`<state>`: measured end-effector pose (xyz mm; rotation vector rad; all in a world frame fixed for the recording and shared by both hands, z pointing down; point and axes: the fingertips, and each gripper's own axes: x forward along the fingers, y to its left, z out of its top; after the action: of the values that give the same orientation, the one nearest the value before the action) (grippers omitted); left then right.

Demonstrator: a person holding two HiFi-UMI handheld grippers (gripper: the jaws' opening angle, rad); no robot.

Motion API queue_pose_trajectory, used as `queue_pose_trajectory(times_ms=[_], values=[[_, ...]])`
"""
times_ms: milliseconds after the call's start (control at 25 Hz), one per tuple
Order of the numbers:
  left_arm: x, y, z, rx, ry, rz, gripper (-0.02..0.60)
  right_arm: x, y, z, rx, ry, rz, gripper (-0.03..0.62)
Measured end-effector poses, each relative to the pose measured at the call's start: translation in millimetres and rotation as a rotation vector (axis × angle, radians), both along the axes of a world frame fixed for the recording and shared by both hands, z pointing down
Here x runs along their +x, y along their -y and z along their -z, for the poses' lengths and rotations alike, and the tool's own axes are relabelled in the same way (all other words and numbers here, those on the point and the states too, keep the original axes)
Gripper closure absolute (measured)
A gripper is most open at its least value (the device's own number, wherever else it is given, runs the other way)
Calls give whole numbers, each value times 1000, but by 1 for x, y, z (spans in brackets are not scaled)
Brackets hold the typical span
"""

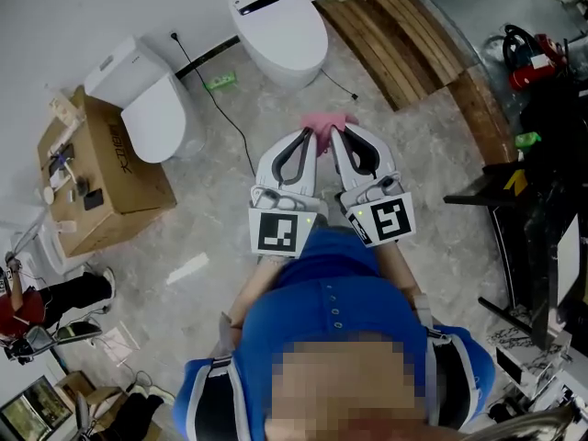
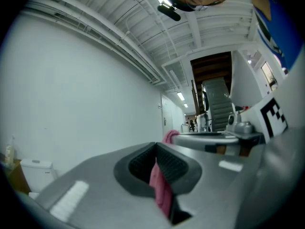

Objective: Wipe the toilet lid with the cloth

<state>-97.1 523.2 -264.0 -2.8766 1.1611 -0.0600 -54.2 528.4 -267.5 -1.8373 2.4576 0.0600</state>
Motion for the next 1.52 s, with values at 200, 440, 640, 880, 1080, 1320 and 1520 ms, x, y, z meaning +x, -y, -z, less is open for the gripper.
queue_pose_trajectory(times_ms=[200, 440, 640, 880, 1080, 1320, 1520], values=[[-1, 18, -9, -34, -15, 5, 578, -3, 14, -4, -12, 0, 39, 583], [2, 77, -12, -27, -46, 4, 578, 2, 65, -9, -9, 3, 37, 583], [8, 142, -12, -15, -39, -20, 578, 10, 119, 1, 33, 35, 51, 583], [4, 224, -11, -5, -30, -43, 578, 11, 193, 9, 63, 41, 36, 583], [-5, 276, -11, -1, -33, -64, 578, 6, 250, 5, 61, 30, 21, 583], [-15, 322, -17, -17, -40, -30, 578, 3, 297, 11, 69, 26, 46, 583], [-14, 365, -30, -38, -23, 30, 578, 11, 342, 4, 52, 35, 104, 583]])
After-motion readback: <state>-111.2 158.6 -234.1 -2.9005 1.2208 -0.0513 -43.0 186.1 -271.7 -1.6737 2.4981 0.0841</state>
